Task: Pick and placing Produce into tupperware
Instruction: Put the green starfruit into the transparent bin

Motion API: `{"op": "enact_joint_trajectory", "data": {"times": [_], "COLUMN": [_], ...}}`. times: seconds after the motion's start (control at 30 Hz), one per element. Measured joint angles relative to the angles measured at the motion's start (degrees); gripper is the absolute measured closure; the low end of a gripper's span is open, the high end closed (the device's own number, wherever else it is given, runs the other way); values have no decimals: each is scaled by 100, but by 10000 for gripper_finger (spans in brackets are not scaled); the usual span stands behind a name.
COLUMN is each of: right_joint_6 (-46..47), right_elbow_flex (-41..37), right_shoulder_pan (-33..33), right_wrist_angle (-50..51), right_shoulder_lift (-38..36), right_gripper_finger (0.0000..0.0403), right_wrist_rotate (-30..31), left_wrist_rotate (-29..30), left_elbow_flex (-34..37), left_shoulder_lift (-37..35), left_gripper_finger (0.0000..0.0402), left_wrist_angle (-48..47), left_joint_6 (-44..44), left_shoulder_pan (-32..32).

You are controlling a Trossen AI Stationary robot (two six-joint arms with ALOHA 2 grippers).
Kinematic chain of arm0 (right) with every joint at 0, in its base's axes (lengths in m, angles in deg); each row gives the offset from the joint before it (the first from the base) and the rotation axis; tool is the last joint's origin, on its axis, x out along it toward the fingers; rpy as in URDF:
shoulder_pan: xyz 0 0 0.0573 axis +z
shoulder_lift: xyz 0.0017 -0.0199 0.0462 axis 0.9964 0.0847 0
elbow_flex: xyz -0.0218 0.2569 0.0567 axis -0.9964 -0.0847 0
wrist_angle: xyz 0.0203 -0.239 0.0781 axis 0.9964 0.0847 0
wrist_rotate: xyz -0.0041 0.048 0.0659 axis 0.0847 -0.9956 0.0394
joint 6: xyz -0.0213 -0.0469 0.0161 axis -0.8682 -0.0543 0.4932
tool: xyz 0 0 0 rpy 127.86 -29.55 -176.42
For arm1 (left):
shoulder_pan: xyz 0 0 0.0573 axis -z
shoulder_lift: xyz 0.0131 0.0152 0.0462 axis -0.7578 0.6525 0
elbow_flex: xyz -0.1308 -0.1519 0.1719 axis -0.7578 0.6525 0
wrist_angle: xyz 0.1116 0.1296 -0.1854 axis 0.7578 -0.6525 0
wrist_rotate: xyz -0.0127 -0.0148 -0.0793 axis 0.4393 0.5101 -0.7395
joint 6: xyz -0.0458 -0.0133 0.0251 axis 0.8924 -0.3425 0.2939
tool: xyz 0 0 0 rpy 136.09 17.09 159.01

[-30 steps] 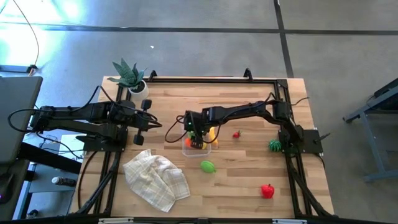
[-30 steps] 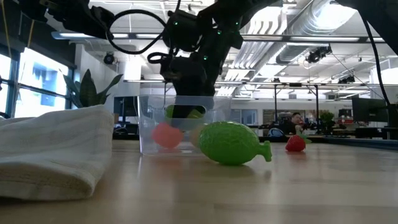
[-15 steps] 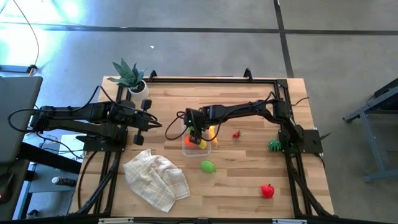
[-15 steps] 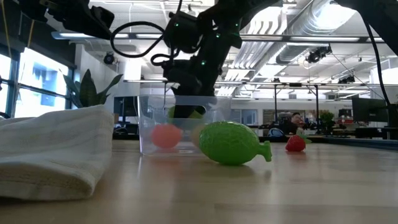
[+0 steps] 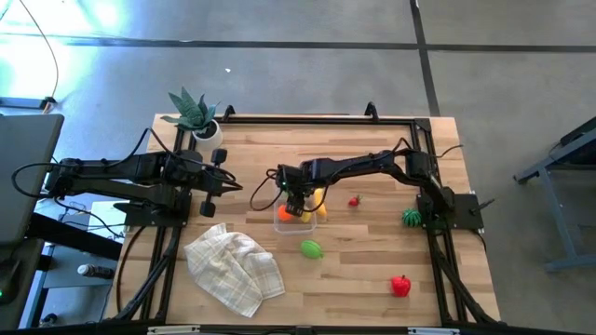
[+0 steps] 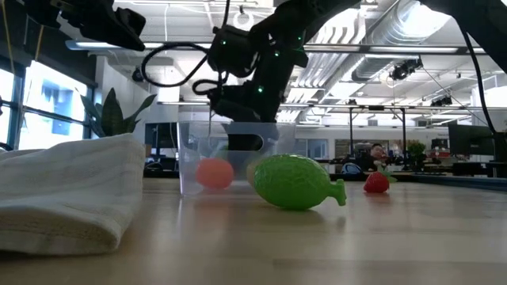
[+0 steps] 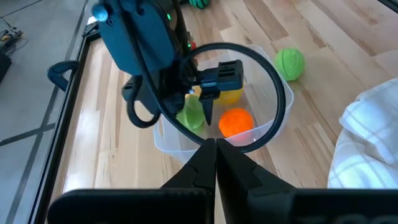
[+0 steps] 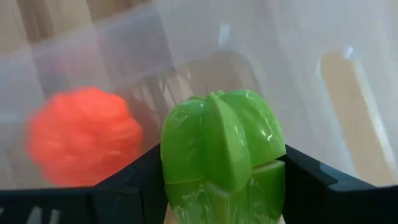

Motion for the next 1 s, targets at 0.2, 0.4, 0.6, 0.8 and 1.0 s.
{"op": "enact_joint_trajectory", "data": {"times": [0.2, 0.4, 0.6, 0.8, 1.0], "right_joint_6": [-185, -328, -328, -328, -324], "right_elbow_flex": [6, 6, 6, 6, 6], "right_shoulder_pan": [-18, -17, -17, -17, -17], "right_wrist_angle": [-56, -58, -15, -4, -4], "right_shoulder_lift": [-8, -8, -8, -8, -8], "right_gripper_finger": [188, 168, 156, 156, 155], "right_wrist_rotate": [-43, -46, -84, -102, -157], "left_wrist_rotate": [0, 0, 2, 0, 1], "left_elbow_flex": [0, 0, 0, 0, 0], "left_shoulder_lift": [0, 0, 0, 0, 0], "left_gripper_finger": [399, 399, 399, 399, 399], "left_wrist_angle": [0, 0, 0, 0, 0], "left_joint_6": [-1, -1, -1, -1, -1], "left_shoulder_pan": [1, 1, -1, -1, 1]}}
